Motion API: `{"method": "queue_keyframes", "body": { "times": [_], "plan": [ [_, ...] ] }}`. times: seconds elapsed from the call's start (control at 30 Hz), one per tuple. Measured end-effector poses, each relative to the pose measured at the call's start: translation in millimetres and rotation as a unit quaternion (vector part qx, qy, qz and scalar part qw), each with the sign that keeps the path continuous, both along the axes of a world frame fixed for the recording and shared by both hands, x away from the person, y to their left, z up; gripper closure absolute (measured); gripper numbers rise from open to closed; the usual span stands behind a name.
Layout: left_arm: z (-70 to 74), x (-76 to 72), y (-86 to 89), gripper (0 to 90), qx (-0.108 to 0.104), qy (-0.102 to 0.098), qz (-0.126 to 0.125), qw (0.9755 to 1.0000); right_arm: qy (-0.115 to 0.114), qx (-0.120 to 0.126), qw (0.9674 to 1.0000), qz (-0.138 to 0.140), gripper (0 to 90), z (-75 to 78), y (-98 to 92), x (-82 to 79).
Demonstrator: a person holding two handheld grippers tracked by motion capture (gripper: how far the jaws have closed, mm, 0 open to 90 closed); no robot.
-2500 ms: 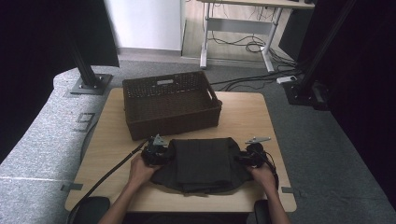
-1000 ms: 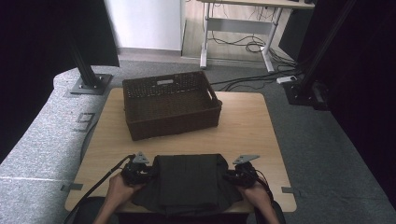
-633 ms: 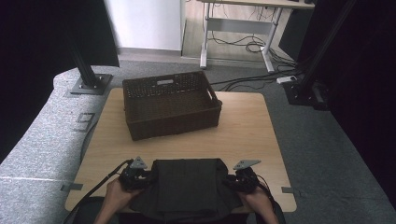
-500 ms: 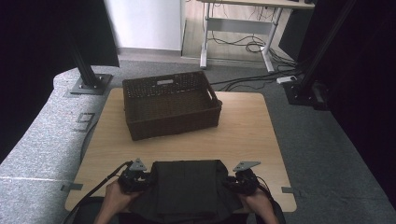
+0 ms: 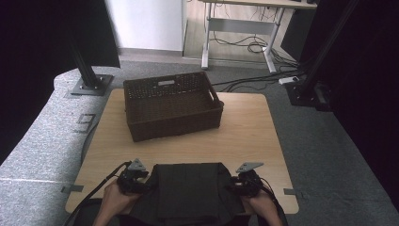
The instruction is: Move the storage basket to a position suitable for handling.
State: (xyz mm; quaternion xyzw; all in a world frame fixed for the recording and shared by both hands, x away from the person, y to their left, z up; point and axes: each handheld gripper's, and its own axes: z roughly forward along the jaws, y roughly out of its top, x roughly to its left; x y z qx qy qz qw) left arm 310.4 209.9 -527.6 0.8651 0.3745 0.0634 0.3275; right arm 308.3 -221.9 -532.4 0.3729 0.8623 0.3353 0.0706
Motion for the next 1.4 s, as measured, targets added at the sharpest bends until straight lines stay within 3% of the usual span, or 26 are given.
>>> {"method": "queue_keyframes", "body": {
  "times": [0.23, 0.27, 0.47, 0.67, 0.77, 0.93, 1.37, 1.4],
  "plan": [
    [8.9, 9.5, 9.7, 21.3, -0.011, -0.022, 0.032, 0.9992, -0.024, 0.006, 0.9994, -0.026, 37.9, 9.3, -10.6, 8.5],
    [10.1, 11.8, 11.3, 20.1, -0.01, -0.024, 0.038, 0.9989, -0.037, 0.004, 0.9986, -0.038, 32.7, 12.8, -15.0, 12.8],
    [16.6, 26.0, 18.4, 13.9, 0.013, -0.04, 0.067, 0.9969, -0.059, 0.0, 0.9956, -0.072, 20.4, 18.2, -25.5, 26.9],
    [25.2, 41.3, 24.8, 7.7, 0.015, -0.051, 0.086, 0.9949, -0.064, -0.002, 0.9931, -0.098, 13.3, 19.3, -32.2, 42.3],
    [29.3, 48.3, 25.5, 5.0, 0.017, -0.052, 0.09, 0.9944, -0.065, -0.005, 0.9919, -0.11, 12.4, 16.5, -34.0, 47.4],
    [39.3, 58.8, 26.3, 1.2, 0.029, -0.053, 0.094, 0.9937, -0.065, -0.013, 0.99, -0.125, 2.1, 7.1, -37.5, 50.3],
    [63.8, 77.9, 32.6, 3.0, 0.02, -0.058, 0.102, 0.9929, -0.049, -0.039, 0.9879, -0.142, 0.0, -18.9, -48.7, 53.9],
    [63.8, 77.9, 32.6, 4.0, 0.02, -0.058, 0.102, 0.9929, -0.057, -0.033, 0.9883, -0.138, 0.0, -20.5, -49.3, 53.1]
  ]
}}
